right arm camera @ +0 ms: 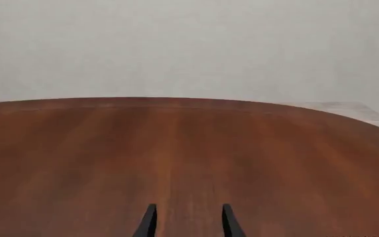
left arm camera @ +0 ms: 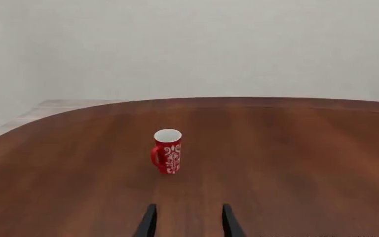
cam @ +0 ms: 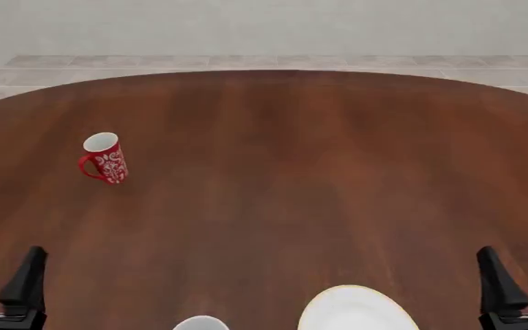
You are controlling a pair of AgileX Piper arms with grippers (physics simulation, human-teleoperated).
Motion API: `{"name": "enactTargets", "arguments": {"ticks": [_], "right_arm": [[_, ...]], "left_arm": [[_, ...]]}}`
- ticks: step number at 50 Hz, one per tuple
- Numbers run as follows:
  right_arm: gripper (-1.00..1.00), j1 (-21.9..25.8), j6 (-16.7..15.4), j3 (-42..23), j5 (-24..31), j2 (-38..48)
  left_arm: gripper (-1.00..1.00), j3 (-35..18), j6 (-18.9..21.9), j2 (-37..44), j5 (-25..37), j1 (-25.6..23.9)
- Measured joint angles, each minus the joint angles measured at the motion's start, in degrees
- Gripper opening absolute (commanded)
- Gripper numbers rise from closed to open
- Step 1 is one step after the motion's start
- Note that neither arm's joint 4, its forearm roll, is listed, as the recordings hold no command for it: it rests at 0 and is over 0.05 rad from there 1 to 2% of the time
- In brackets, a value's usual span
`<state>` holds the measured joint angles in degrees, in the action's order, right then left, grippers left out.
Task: Put the white mug on the plate.
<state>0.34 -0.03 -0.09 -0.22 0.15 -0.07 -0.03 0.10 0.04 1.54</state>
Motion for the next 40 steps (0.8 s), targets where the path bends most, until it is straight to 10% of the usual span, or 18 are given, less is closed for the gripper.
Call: {"name": "enactTargets", "arguments": {"ticks": [40], "right_arm": [[1.00, -0.40, 0.02, -0.40, 0.15, 0.56]], "left_arm": [[1.00, -0.11, 0.17, 0.44, -0.07, -2.02]]}}
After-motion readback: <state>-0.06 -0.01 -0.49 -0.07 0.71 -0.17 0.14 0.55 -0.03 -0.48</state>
